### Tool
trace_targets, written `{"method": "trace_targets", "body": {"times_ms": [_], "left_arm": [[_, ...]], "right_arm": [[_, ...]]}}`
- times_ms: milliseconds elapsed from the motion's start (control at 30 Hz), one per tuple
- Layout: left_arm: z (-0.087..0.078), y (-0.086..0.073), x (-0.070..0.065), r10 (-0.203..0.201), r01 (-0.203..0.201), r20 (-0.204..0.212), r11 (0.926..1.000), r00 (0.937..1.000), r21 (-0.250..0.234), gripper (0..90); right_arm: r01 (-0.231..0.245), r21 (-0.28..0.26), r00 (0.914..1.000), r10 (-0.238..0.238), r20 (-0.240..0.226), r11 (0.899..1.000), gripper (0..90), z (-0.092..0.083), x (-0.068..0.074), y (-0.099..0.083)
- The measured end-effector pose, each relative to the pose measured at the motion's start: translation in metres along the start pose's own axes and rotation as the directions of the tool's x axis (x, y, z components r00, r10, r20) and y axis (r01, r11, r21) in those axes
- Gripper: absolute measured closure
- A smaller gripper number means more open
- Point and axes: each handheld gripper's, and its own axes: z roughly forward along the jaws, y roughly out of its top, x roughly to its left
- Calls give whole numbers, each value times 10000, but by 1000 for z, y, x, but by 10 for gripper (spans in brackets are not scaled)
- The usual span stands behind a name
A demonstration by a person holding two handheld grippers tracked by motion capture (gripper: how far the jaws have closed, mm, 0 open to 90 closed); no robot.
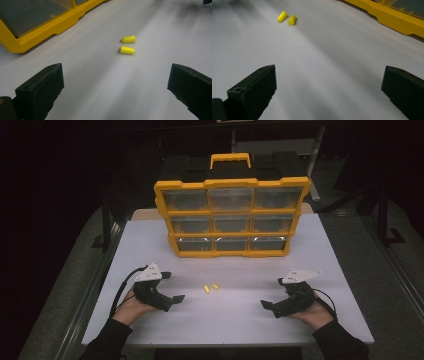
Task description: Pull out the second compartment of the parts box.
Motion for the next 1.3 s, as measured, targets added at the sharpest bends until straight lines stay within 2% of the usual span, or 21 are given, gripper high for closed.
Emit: {"method": "trace_targets", "body": {"times_ms": [167,300,767,967,1300], "left_arm": [[5,3,0,-34,34,34,10000,10000,-37,2],[7,8,-2,104,-103,114,9999,9999,-99,2],[13,13,-2,23,-16,342,9998,9994,-212,2],[17,17,-3,132,-119,443,9995,9989,-283,2],[22,22,-3,56,-30,609,9991,9981,-418,2]], "right_arm": [[-34,-24,10000,34,-13,10000,0,0,0,0],[-6,-43,10000,6,7,10000,0,0,0,1],[-39,-145,9999,37,-109,9999,0,1,0,1],[-48,-213,10000,47,-80,9998,0,0,-1,2],[-69,-269,9999,66,-112,9996,0,0,-1,1]]}}
